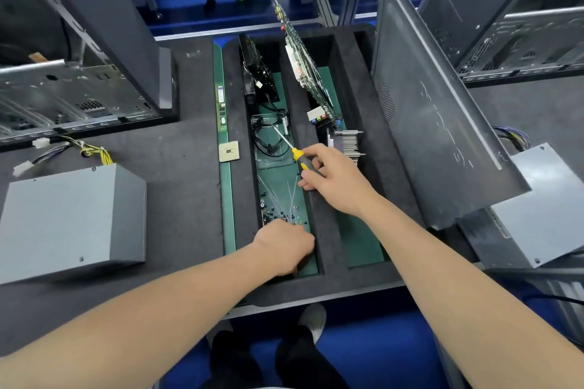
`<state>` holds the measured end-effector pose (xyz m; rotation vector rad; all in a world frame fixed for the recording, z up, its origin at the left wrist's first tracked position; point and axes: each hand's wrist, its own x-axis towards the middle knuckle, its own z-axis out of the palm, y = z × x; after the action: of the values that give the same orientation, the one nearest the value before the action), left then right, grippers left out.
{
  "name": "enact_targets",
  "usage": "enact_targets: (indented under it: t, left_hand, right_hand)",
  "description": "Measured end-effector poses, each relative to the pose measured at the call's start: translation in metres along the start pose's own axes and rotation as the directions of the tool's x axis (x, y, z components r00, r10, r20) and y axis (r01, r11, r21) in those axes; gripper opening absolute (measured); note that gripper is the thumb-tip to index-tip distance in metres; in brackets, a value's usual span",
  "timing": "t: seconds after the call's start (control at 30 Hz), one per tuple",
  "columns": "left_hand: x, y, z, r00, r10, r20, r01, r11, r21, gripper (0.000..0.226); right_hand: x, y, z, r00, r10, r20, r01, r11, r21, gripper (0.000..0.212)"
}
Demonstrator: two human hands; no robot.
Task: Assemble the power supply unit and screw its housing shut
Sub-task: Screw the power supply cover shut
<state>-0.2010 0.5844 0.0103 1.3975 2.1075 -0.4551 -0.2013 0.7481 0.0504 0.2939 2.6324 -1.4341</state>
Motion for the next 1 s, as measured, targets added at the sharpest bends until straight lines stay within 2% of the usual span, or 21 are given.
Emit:
enact_targets:
  t: [0.2,0.37,0.47,0.53,0.63,0.73,0.8,0.9,1.0]
  left_hand:
    - [0.001,0.001,0.001,0.999,0.044,0.019,-0.044,0.998,-0.037,0.012]
    - [-0.002,-0.002,-0.003,0.998,0.025,0.054,-0.015,0.986,-0.169,0.018]
    - [-0.009,-0.012,-0.016,0.999,-0.038,-0.004,0.035,0.954,-0.296,0.017]
    - [-0.020,-0.032,-0.029,0.991,-0.089,-0.102,0.036,0.900,-0.434,0.010]
    - [-0.048,-0.083,-0.048,0.924,-0.273,-0.266,0.009,0.713,-0.701,0.018]
    - [-0.081,-0.133,-0.054,0.826,-0.478,-0.299,-0.017,0.509,-0.861,0.012]
    - [-0.098,-0.156,-0.051,0.775,-0.558,-0.295,-0.082,0.374,-0.924,0.006]
    - [-0.121,-0.174,-0.045,0.716,-0.636,-0.286,-0.265,0.130,-0.955,0.004]
    - [-0.139,-0.188,-0.040,0.711,-0.677,-0.193,-0.363,-0.117,-0.925,0.011]
  right_hand:
    - [-0.001,-0.001,0.000,1.000,0.004,-0.004,-0.004,1.000,0.002,0.031]
    - [-0.003,-0.002,0.000,1.000,0.007,-0.008,-0.007,1.000,0.014,0.027]
    - [-0.003,-0.004,-0.001,1.000,0.020,-0.008,-0.020,1.000,0.023,0.026]
    - [0.000,-0.007,-0.003,1.000,0.025,-0.004,-0.025,0.999,0.037,0.028]
    - [0.007,-0.017,-0.005,1.000,0.016,-0.017,-0.016,1.000,0.026,0.031]
    - [0.013,-0.037,-0.001,1.000,-0.002,-0.022,0.004,0.996,0.094,0.029]
    - [0.016,-0.053,0.005,0.999,-0.033,-0.018,0.036,0.982,0.184,0.026]
    - [0.020,-0.075,0.013,0.996,-0.085,0.020,0.077,0.963,0.257,0.029]
    - [0.024,-0.094,0.021,0.989,-0.117,0.088,0.090,0.960,0.264,0.032]
